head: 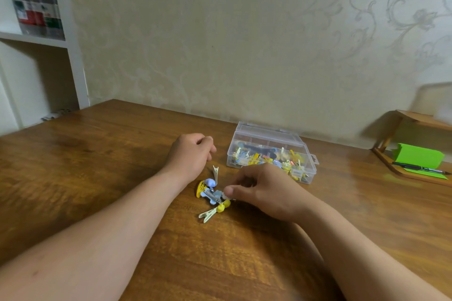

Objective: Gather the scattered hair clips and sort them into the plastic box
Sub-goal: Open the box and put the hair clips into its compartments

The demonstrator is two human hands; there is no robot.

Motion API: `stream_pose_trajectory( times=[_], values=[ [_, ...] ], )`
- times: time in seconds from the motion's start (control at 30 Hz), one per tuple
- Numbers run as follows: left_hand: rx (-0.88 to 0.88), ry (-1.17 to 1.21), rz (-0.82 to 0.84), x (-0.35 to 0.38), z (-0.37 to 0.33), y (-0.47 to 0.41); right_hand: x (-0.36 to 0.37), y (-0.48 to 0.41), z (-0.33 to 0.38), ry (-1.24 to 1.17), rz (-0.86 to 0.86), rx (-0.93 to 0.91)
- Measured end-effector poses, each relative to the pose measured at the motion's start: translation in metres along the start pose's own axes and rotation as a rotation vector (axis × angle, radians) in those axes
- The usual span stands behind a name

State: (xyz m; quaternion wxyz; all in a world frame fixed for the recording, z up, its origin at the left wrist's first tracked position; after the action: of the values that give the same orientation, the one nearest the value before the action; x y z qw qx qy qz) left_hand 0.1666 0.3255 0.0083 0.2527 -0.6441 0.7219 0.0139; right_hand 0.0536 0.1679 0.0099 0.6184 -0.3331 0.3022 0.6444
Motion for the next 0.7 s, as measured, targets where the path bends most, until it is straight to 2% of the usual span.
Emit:
stream_pose_trajectory(
  times=[0.2, 0.33, 0.6, 0.7],
  values=[
    [0.000, 0.000, 0.001, 0.000, 0.000, 0.000, -0.002, 0.002, 0.006, 0.173, -0.038, -0.003],
    [0.000, -0.008, -0.009, -0.001, 0.002, -0.001, -0.004, 0.003, 0.017, 0.314, -0.070, -0.077],
    [0.000, 0.001, -0.008, 0.001, 0.002, -0.002, -0.006, 0.009, 0.020, 0.399, 0.025, -0.092],
    [-0.003, 0.005, -0.001, 0.001, 0.003, -0.001, -0.017, 0.009, 0.014, 0.371, -0.039, -0.055]
  ],
)
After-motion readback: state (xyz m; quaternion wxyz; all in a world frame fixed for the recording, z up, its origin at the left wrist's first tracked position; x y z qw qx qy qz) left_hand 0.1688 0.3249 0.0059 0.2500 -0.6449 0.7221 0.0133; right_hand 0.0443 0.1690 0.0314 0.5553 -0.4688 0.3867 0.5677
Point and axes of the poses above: each hand's wrist, its own y-axis away from the middle knuckle, its own x-axis out of the palm, z = x × y, the point moved 8 cm from there along -y, towards the middle knuckle, and after that the axes turned 4 degrees about x, right-handed, at the moved point
